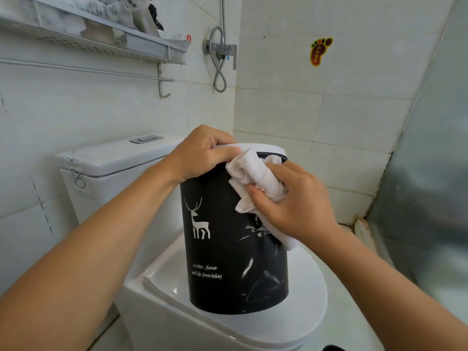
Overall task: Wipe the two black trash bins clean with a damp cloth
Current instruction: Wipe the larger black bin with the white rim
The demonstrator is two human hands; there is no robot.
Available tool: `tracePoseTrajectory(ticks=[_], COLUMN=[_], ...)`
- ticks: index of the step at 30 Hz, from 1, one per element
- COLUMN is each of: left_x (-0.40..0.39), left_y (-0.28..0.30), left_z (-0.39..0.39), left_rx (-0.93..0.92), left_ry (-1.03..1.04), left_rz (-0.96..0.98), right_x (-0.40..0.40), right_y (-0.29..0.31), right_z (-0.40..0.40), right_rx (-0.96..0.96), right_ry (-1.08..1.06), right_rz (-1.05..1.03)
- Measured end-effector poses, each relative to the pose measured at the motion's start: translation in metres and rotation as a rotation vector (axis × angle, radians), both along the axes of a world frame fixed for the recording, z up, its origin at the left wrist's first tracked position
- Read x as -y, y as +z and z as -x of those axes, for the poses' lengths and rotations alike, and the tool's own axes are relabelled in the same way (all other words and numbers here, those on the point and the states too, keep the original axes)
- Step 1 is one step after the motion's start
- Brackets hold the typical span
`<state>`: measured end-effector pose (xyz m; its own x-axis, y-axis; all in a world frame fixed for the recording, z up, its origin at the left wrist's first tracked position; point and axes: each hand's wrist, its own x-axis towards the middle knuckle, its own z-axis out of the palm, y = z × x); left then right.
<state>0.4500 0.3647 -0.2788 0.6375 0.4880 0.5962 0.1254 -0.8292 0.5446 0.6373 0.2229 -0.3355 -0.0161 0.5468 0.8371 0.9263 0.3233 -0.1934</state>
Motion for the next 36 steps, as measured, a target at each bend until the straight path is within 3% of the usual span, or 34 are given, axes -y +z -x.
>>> tracePoseTrajectory(ticks=[6,13,16,21,29,36], left_x=[-0.002,0.006,0.006,0.004,0.012,0.002], left_y=[-0.001,-0.001,-0.002,-0.003,-0.002,-0.005], left_z=[-0.005,-0.008,-0.007,-0.001,-0.001,0.003], left_rx=[-0.009,0.019,0.033,0.007,-0.008,-0.005], left_ry=[0.058,0.026,0.001,0.044,0.008,0.088], left_rz=[0.003,-0.029,-0.012,0.055,0.018,0.017], right_x=[0.035,-0.003,0.005,0.037,-0.003,0.053], right_y=[-0.023,0.016,0.009,-0.022,0.016,-0.050], right_z=[-0.003,-0.009,-0.003,-0.005,-0.005,0.002], right_rx=[0.229,-0.003,0.010,0.133,-0.063,0.358], right_ry=[0.143,-0.011,-0.009,0.169,-0.008,0.158], right_rz=[0.179,-0.014,-0.006,0.170,-0.031,0.159])
